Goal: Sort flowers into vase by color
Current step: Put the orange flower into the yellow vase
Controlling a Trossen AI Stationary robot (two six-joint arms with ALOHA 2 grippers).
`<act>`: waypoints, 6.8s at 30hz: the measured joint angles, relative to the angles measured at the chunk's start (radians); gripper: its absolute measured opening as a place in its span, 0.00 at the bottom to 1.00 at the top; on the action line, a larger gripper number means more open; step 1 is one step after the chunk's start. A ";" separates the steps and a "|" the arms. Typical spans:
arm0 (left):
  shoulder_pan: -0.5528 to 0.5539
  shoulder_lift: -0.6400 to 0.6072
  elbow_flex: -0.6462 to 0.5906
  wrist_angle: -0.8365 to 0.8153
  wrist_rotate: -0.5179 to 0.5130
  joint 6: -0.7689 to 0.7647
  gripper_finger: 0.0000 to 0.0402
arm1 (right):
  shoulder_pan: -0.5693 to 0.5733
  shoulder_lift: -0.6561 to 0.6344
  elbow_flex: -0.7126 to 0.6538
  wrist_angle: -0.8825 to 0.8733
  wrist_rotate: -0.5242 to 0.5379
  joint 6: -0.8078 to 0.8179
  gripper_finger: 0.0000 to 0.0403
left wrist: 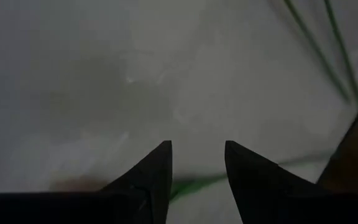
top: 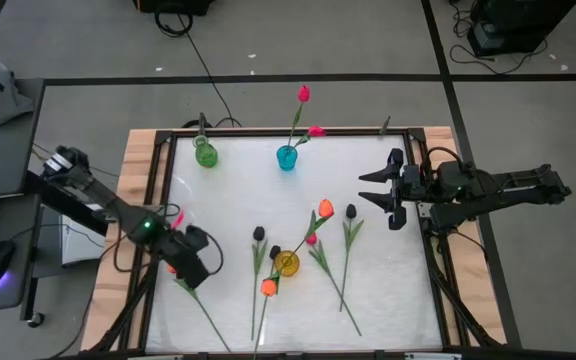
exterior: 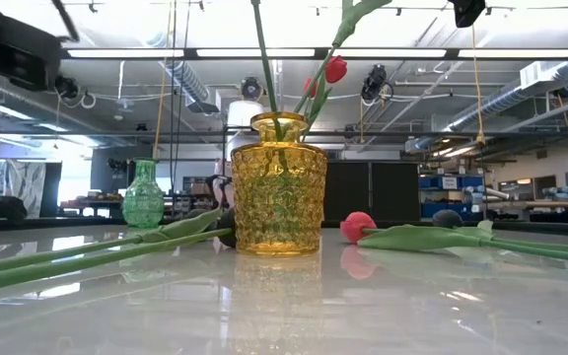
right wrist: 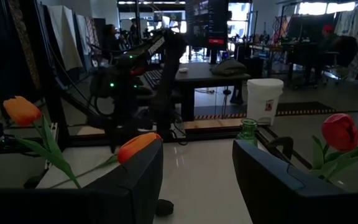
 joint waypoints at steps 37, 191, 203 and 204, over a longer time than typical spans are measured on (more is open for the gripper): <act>-0.268 0.098 0.001 -0.023 -0.055 1.032 0.38 | 0.000 0.000 0.000 0.000 0.000 0.000 0.50; 0.214 0.196 0.704 -0.438 -1.150 2.474 0.02 | 0.000 0.000 0.000 0.000 0.000 0.000 0.50; 0.210 0.199 0.703 -0.372 -1.124 2.559 0.02 | 0.000 0.000 0.000 0.000 0.000 0.000 0.50; 0.210 0.199 0.703 -0.353 -1.124 2.560 0.02 | 0.000 0.000 0.000 0.000 0.000 0.000 0.50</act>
